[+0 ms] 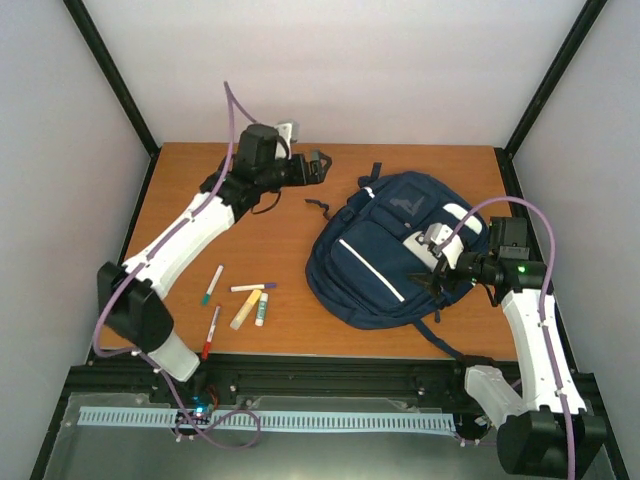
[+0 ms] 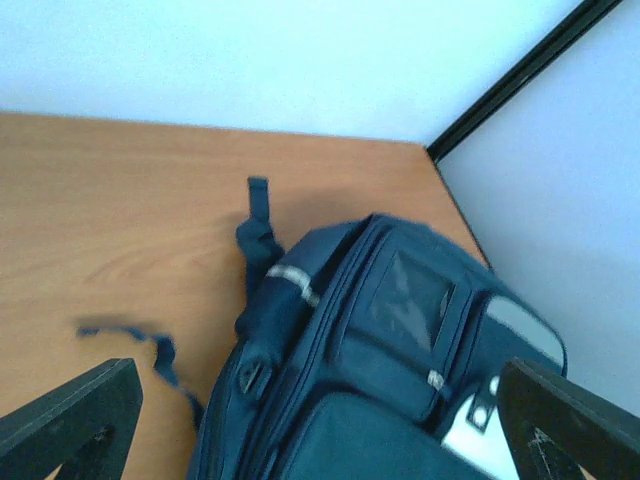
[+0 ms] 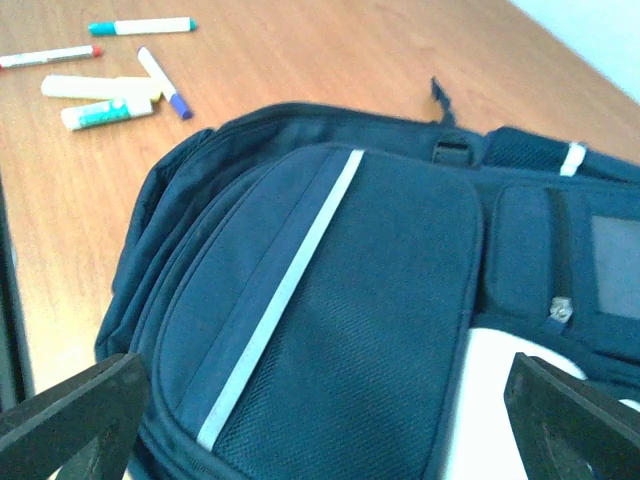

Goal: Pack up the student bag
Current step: Adjust the student bag at the center of the board, then pick up the stationery from the center of the board.

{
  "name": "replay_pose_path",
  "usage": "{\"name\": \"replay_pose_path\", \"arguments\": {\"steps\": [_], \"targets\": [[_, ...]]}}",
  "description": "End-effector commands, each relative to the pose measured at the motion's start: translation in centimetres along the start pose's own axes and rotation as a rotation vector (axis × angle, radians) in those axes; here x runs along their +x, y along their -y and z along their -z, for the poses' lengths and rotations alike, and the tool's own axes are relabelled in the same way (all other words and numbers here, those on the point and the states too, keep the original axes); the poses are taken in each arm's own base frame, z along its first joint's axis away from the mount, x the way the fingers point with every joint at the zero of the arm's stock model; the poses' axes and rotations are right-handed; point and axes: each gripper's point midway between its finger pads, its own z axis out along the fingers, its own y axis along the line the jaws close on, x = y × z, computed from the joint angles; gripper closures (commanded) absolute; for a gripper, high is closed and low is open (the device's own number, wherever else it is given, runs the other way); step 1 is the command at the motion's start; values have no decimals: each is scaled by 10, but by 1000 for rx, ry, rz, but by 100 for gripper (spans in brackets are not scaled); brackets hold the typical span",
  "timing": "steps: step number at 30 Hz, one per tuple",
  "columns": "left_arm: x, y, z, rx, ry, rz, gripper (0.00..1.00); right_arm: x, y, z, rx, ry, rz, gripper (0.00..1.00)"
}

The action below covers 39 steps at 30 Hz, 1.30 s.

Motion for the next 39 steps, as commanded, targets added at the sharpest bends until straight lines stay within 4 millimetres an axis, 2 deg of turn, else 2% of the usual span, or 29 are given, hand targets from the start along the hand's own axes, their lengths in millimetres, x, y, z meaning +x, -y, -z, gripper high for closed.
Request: {"name": "replay_pose_path", "arguments": {"steps": [1, 5, 9, 10, 11, 13, 16, 17, 18, 19, 21, 24, 26, 28, 33, 36, 39], "targets": [[57, -36, 21, -142, -142, -1, 0, 13, -21, 0, -103, -55, 19, 0], [79, -53, 47, -189, -132, -76, 0, 25, -16, 0, -63, -109, 16, 0], [90, -54, 65, -169, -81, -95, 0, 23, -11, 0, -59, -118, 6, 0], [90, -57, 71, -184, -65, -68, 0, 23, -4, 0, -33, -132, -8, 0], [93, -62, 75, -210, -58, -17, 0, 20, 15, 1, 51, -142, -44, 0], [107, -82, 81, -315, -94, 35, 0, 20, 44, 9, 210, -180, -27, 0], [125, -99, 86, -404, -174, -53, 0, 31, 82, 23, 403, -283, -11, 0], [125, -103, 91, -424, -140, -54, 0, 37, 97, 26, 474, -304, -67, 0], [125, -101, 100, -400, -76, -39, 0, 44, 100, 22, 461, -330, -96, 0], [122, -99, 106, -366, -3, -2, 0, 46, 96, 16, 404, -341, -128, 0], [135, -106, 113, -345, 57, 54, 0, 39, 91, 5, 306, -318, -220, 6], [166, -120, 109, -397, -71, 78, 1, 23, 78, -9, 192, -249, -269, 17], [191, -125, 108, -415, -184, 107, 8, 14, 71, -18, 169, -226, -268, 24], [208, -125, 110, -403, -236, 141, 17, 7, 60, -30, 144, -230, -247, 24], [231, -134, 131, -467, -310, 188, 40, 6, 19, -78, 97, -377, -123, 30], [253, -132, 134, -444, -399, 206, 47, 12, -6, -101, 22, -430, -95, 32], [278, -134, 135, -455, -505, 217, 45, 14, -25, -115, -16, -470, -46, 33]]}}
